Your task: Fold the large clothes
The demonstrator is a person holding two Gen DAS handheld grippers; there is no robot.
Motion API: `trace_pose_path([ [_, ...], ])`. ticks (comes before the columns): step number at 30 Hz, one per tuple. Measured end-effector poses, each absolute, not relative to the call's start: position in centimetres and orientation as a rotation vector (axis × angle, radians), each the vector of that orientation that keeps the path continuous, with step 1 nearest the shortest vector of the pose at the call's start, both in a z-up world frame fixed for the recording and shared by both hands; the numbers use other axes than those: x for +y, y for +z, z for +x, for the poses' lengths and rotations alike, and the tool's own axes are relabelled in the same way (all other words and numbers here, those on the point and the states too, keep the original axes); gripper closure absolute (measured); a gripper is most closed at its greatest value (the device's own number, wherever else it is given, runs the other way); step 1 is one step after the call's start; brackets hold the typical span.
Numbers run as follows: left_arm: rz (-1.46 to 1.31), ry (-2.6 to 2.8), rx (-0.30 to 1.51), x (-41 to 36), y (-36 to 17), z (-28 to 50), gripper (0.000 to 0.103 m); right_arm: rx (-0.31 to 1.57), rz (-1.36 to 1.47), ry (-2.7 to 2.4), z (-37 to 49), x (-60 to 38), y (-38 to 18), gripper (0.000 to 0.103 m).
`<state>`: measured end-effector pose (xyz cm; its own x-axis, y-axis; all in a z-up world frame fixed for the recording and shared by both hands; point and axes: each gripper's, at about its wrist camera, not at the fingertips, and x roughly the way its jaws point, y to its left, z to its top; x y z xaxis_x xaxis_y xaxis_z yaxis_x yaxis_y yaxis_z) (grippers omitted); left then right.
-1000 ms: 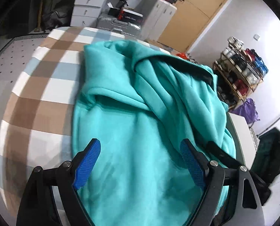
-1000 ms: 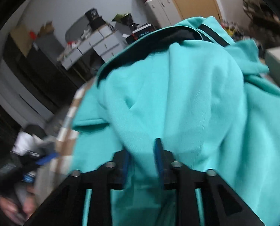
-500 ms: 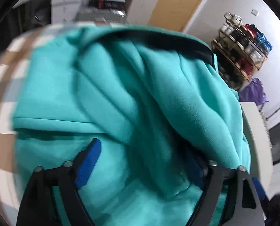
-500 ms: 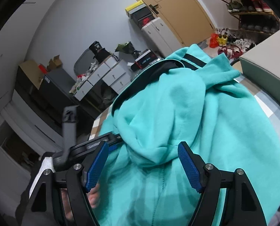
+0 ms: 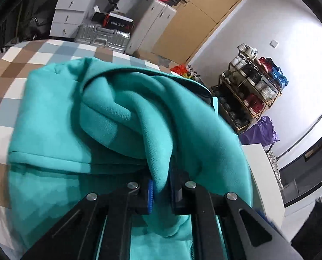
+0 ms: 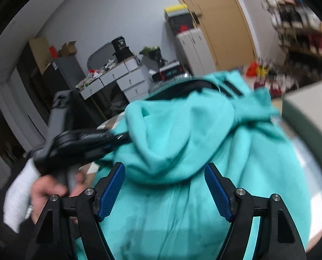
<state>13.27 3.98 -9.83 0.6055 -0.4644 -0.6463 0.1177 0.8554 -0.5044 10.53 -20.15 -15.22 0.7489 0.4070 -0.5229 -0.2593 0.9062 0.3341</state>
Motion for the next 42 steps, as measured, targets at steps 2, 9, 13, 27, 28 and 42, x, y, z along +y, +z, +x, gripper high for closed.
trace_pose_path([
  [2, -0.444, -0.344, 0.871, 4.7, -10.2, 13.1, 0.097, 0.657, 0.21, 0.355, 12.5, -19.0, -14.7, 0.026],
  [9, -0.473, -0.348, 0.9, 4.9, -11.1, 13.0, 0.097, 0.865, -0.177, 0.393, 20.9, -11.5, -16.6, 0.043],
  [13, -0.477, -0.309, 0.926, 4.3, -11.4, 13.9, 0.097, 0.951, 0.091, 0.439, 24.1, -14.5, -16.2, 0.094],
  [27, -0.826, -0.458, 0.744, 8.9, -7.4, 11.5, 0.033, 0.897, 0.718, 0.683, 23.3, -22.1, -17.8, 0.093],
  [28, -0.83, -0.51, 0.692, 8.7, -6.7, 11.3, 0.018, 0.885, 0.688, 0.69, 22.8, -22.0, -17.5, 0.093],
  [42, -0.926, -0.626, 0.928, 2.4, -11.9, 17.5, 0.028, 0.881, 0.488, 0.745, 22.4, -20.0, -17.1, 0.092],
])
